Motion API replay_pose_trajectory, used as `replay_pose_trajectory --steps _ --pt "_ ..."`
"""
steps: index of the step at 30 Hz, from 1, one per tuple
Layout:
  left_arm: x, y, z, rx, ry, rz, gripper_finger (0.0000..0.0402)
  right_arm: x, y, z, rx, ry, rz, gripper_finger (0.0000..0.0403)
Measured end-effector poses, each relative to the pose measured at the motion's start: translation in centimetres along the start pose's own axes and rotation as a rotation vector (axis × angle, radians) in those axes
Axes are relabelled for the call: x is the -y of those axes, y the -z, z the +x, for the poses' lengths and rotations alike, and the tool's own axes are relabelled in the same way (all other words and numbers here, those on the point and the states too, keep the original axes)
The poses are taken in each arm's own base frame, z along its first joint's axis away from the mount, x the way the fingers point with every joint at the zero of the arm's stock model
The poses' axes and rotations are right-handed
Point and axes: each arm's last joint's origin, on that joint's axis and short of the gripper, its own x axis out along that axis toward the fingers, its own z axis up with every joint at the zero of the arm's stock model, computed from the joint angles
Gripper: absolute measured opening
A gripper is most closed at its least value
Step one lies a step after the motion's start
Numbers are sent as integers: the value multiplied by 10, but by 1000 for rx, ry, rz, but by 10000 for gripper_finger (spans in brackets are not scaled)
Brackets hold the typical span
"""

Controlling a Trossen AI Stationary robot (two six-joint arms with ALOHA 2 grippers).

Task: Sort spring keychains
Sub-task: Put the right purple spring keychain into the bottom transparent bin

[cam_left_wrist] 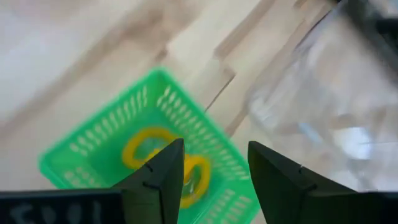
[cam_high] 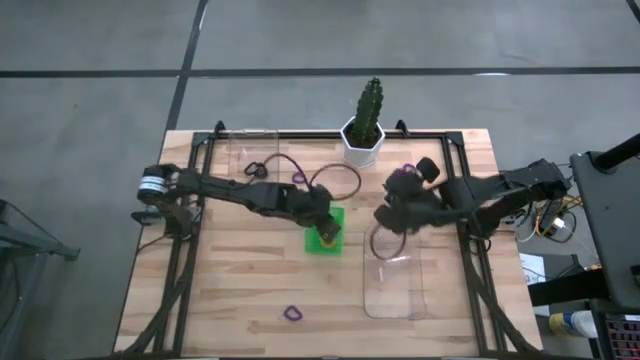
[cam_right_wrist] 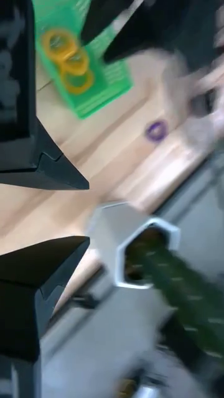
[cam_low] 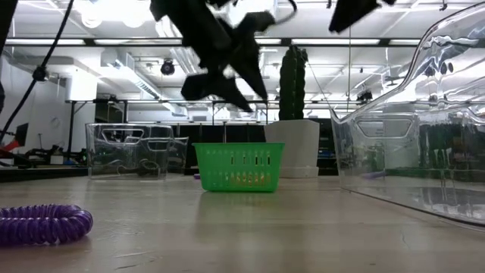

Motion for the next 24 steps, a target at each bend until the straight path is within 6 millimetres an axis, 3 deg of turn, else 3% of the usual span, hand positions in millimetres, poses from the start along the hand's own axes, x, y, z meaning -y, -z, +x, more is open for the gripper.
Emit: replay_pose_trajectory --steps 10,17,24 --pt "0 -27 -76 215 60 118 169 61 -8 58 -367 18 99 123" --pt "-2 -31 -117 310 73 168 169 104 16 86 -570 98 157 123" --pt "-7 -35 -139 431 -16 221 169 118 46 122 -628 25 300 123"
